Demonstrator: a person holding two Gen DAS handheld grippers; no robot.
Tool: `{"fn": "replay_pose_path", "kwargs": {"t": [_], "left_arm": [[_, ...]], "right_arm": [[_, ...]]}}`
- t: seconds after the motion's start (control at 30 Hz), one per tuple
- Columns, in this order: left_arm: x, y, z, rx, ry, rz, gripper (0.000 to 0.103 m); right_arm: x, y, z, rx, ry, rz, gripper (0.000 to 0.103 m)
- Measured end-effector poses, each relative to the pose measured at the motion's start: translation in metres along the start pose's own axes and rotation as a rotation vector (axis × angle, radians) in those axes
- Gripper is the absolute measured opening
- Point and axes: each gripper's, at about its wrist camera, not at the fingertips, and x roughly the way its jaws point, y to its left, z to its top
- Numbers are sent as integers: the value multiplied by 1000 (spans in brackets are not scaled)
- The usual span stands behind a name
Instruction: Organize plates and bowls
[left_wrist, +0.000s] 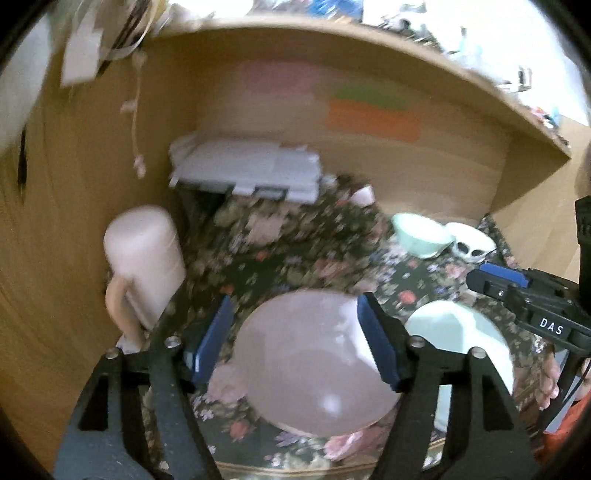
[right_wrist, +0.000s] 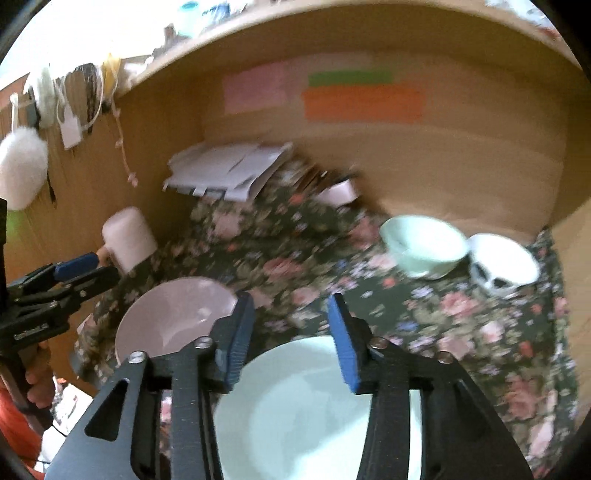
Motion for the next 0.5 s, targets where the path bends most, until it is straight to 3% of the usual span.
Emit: {"fn": "replay_pose_path", "kwargs": {"t": [0.13,0.5], "left_arm": [[-5,-26,14,31,-46,-25,85],[9,-92,53,78,-83,-104,95]], "right_arm": [[-24,-25,7,30,-66,-33,56],[-51,-84,22,52,-135,-125,56]]}}
